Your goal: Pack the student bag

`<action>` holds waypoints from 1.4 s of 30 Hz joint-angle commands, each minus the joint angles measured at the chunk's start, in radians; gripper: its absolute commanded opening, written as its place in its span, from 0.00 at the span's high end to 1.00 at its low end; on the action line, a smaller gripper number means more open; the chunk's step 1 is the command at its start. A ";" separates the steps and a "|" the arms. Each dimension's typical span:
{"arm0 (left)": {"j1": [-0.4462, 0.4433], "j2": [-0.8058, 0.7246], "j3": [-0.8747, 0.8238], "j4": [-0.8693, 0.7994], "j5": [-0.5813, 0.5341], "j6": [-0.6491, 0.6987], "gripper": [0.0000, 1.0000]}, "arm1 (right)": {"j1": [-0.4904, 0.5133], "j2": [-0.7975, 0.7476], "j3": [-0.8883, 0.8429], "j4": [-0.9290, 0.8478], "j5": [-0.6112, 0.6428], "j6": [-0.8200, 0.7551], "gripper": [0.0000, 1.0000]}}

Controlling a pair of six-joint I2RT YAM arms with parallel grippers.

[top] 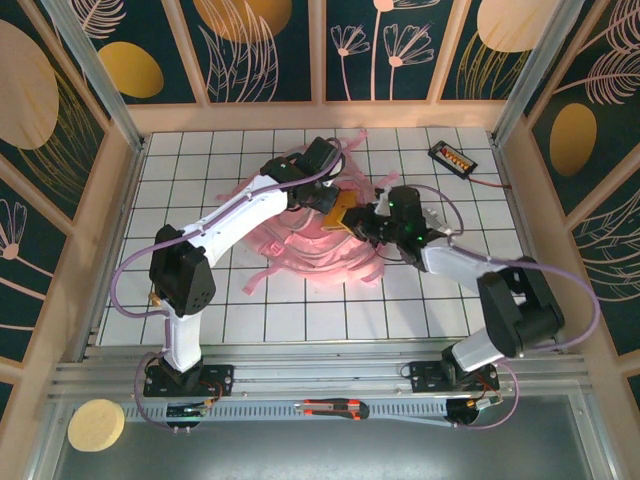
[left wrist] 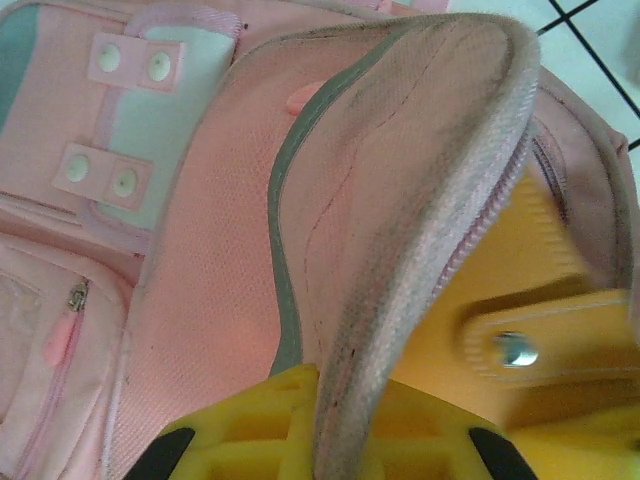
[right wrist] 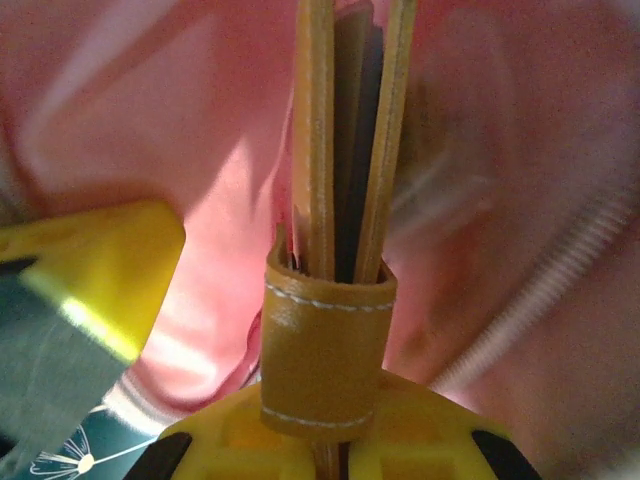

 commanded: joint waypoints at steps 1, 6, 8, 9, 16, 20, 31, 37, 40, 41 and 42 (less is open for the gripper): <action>-0.009 0.001 0.057 0.080 0.088 -0.041 1.00 | 0.030 0.083 0.077 0.123 0.014 0.029 1.00; -0.010 0.001 0.056 0.099 0.121 -0.063 1.00 | 0.049 0.224 0.179 0.147 0.029 0.026 0.89; -0.011 0.003 0.058 0.098 0.120 -0.070 1.00 | 0.049 0.244 0.205 0.126 0.017 0.031 0.69; -0.010 0.005 0.056 0.099 0.111 -0.075 1.00 | 0.051 0.232 0.203 0.107 0.023 0.023 0.61; -0.009 0.031 0.066 0.109 0.080 -0.110 1.00 | 0.045 0.014 0.173 -0.157 0.093 -0.139 0.28; -0.008 0.050 0.077 0.106 0.069 -0.116 1.00 | 0.036 -0.078 0.162 -0.270 0.102 -0.191 0.25; -0.006 0.081 0.099 0.093 0.086 -0.166 0.29 | -0.044 -0.354 0.088 -0.468 0.148 -0.291 0.23; -0.006 -0.004 0.065 0.055 0.057 -0.205 0.01 | -0.090 -0.463 0.048 -0.587 0.243 -0.290 0.23; 0.018 -0.098 -0.048 0.068 0.090 -0.279 0.01 | -0.127 -0.450 0.035 -0.686 0.228 -0.288 0.24; 0.029 -0.128 -0.096 0.079 0.119 -0.306 0.01 | -0.133 -0.433 0.036 -0.713 0.220 -0.287 0.24; 0.044 -0.166 -0.163 0.107 0.152 -0.340 0.01 | -0.134 -0.417 0.034 -0.724 0.214 -0.292 0.23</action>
